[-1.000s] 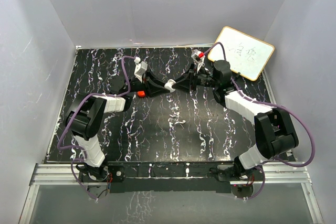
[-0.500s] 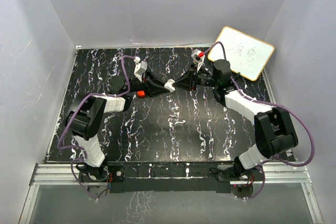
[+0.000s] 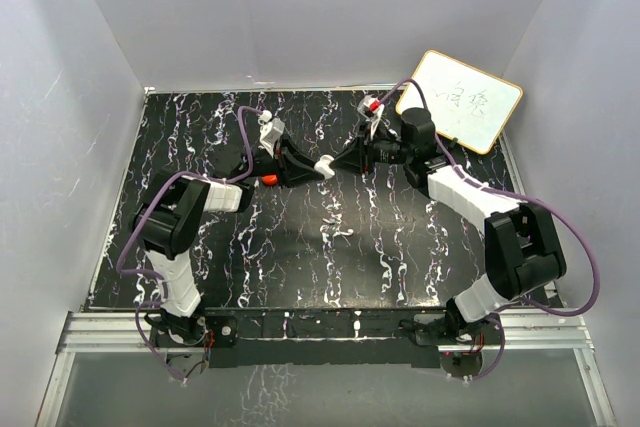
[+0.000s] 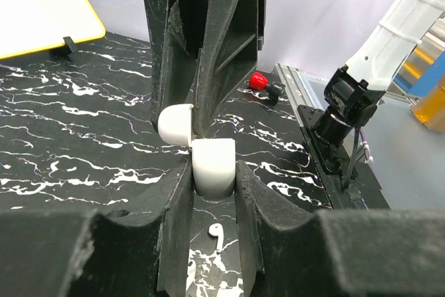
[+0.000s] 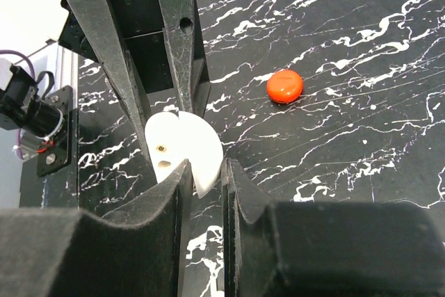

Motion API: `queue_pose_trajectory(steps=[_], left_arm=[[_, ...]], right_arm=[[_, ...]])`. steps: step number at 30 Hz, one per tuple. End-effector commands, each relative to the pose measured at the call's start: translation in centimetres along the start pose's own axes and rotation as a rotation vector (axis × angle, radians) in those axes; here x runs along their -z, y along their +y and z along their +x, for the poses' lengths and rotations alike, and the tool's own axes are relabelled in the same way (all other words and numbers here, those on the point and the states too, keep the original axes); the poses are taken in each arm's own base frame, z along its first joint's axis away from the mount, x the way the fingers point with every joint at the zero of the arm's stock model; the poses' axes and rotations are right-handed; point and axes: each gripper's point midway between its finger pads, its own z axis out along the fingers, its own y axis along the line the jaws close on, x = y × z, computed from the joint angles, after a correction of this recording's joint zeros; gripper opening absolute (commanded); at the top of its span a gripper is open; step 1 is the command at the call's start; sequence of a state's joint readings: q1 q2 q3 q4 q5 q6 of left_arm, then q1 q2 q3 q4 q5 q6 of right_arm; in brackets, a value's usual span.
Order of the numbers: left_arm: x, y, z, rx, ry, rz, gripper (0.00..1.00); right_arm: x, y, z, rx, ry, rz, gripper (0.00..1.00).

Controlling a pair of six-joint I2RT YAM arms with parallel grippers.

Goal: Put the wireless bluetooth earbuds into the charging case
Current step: Adjust the charging case.

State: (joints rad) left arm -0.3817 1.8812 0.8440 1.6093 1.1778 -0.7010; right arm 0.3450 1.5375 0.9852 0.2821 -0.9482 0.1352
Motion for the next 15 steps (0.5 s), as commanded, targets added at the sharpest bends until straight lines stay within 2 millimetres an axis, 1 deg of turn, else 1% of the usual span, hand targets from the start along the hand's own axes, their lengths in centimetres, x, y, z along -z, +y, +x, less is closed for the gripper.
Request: queue_pose_trajectory(steps=[1, 4, 7, 15], left_arm=[[-0.8, -2.4, -1.2, -0.170, 0.001, 0.125, 0.23], [-0.7, -2.4, -0.8, -0.158, 0.011, 0.131, 0.30], [-0.6, -2.6, -0.4, -0.148, 0.022, 0.137, 0.35], [-0.4, -2.6, 0.3, -0.122, 0.037, 0.143, 0.37]], right_arm=[[-0.6, -0.4, -2.7, 0.136, -0.017, 0.006, 0.08], [-0.6, -0.6, -2.5, 0.143, 0.001, 0.004, 0.08], [-0.6, -0.7, -2.4, 0.152, 0.010, 0.004, 0.08], [-0.4, -0.8, -2.4, 0.165, 0.024, 0.017, 0.07]])
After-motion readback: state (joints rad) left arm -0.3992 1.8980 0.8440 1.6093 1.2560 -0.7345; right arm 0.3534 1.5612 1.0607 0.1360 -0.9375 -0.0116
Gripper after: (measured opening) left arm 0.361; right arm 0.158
